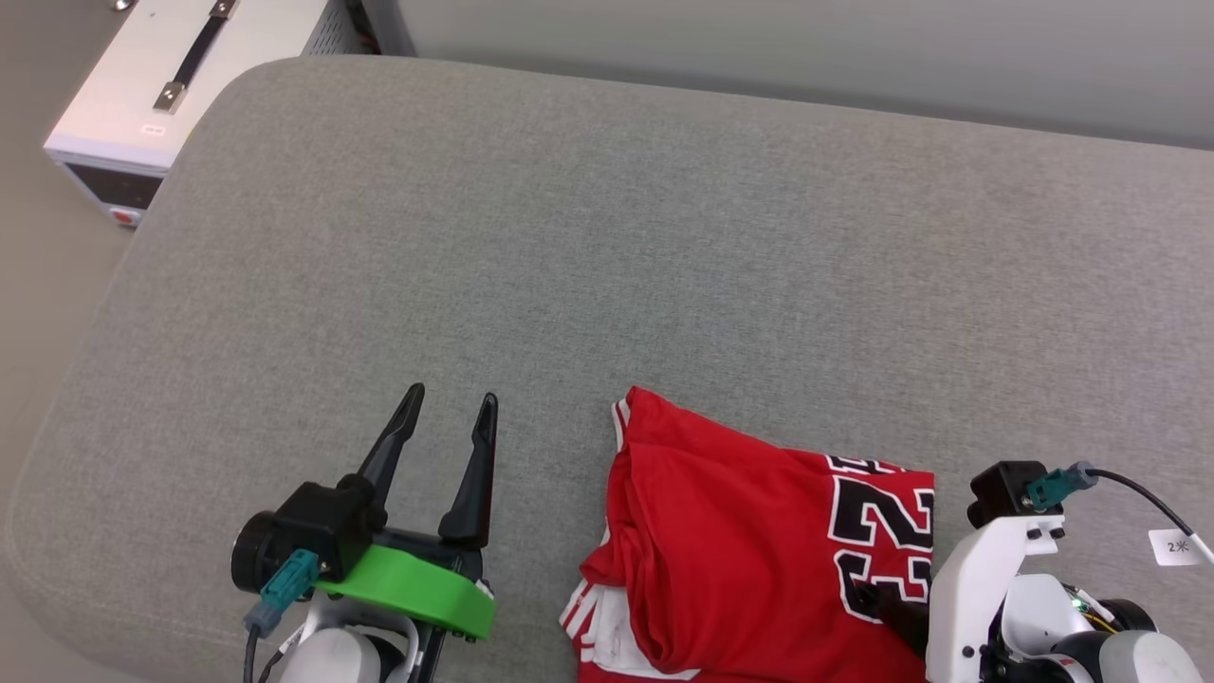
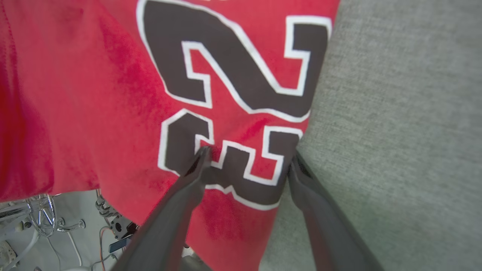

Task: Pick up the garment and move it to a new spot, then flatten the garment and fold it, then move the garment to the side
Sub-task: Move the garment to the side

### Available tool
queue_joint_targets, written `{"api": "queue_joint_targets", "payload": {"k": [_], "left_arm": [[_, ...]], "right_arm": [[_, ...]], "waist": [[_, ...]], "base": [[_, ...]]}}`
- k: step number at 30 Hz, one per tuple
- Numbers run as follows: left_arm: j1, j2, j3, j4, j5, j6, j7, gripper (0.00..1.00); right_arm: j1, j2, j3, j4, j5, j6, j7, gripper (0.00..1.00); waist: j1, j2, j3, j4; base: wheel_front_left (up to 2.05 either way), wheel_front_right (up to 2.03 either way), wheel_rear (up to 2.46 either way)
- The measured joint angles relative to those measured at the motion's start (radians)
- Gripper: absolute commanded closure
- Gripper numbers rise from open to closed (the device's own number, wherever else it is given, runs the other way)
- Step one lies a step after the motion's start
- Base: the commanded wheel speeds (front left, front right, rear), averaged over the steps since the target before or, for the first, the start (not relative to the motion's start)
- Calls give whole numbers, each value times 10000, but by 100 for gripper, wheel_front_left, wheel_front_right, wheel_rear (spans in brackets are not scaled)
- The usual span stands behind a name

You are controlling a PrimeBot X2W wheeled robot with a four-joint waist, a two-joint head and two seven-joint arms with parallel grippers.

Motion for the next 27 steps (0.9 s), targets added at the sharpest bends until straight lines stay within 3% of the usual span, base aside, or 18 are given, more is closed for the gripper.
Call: {"api": "queue_joint_targets", "payload": {"k": [5, 6, 7, 8, 15, 21, 27], "left_arm": [[-16, -38, 6, 15, 0, 0, 0, 0], [-29, -52, 4, 17, 0, 0, 0, 0], [-45, -67, -4, 23, 2, 0, 0, 0], [-58, -79, -8, 31, 2, 0, 0, 0], [-98, -119, -27, 127, 15, 0, 0, 0], [-83, -111, -111, 249, 0, 0, 0, 0], [-81, -50, -437, 324, -33, 0, 0, 0]], "right_arm": [[-152, 31, 194, 366, -19, 0, -21, 0], [-171, 31, 259, 456, -15, 0, -35, 28], [-207, 33, 328, 527, -15, 0, -65, 81], [-225, 13, 393, 583, -17, 0, -105, 100], [-411, -403, 961, 911, -17, -4, -888, 100], [-606, -1216, 1847, 677, -15, 4, -1570, 100], [-926, -2859, 2895, -102, -19, 6, -2038, 100]], "waist": [[0, 0, 220, 240], [0, 0, 255, 281], [0, 0, 285, 317], [0, 0, 305, 341], [0, 0, 196, 318], [0, 0, -42, -35], [0, 0, -268, -661]], "base": [[0, 0, 0], [0, 0, 0], [0, 0, 0], [0, 0, 0], [0, 0, 0], [0, 0, 0], [0, 0, 0]]}}
